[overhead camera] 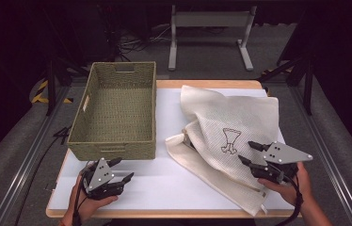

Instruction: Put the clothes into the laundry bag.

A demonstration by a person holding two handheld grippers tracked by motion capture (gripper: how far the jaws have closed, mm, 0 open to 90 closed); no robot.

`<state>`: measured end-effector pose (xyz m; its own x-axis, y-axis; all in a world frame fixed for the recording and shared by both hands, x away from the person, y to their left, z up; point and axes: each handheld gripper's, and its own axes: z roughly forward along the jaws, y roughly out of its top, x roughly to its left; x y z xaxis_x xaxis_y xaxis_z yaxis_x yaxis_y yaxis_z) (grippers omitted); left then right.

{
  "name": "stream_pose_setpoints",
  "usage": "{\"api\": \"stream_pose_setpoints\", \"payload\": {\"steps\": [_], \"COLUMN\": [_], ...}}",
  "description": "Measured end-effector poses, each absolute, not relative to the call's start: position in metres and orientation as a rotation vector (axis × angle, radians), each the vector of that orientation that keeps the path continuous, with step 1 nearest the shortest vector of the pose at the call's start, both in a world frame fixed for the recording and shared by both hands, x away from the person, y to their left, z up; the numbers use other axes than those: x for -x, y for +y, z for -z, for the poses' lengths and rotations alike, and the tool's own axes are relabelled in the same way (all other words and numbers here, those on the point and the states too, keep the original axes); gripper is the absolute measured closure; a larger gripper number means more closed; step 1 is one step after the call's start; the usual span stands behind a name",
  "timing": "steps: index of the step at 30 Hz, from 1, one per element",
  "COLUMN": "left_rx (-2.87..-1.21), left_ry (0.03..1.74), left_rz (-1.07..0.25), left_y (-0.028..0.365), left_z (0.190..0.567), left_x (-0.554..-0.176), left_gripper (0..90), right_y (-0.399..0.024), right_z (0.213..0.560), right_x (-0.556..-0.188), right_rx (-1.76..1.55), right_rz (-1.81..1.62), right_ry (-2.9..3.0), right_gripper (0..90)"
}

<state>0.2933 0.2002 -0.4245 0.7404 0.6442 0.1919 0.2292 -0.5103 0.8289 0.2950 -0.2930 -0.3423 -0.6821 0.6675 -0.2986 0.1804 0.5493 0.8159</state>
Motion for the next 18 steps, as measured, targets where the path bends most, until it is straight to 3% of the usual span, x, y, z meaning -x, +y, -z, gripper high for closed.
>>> {"api": "stream_pose_setpoints", "payload": {"steps": [7,18], "left_rx": [-2.101,-2.047], "left_ry": [0.711,0.79], "left_rz": [-0.637,-0.628], "left_y": [0.22,0.25], "left_z": [0.428,0.436], "left_x": [-0.291,-0.287], "left_gripper": [22.1,15.0], "right_y": [-0.31,-0.336], "right_z": [0.35,0.361], "right_x": [-0.288,-0.273], "right_rx": [-0.725,-0.769], "right_rz": [-1.069,-1.121], "right_ry": [2.131,2.123], "right_gripper": [33.9,24.1]}}
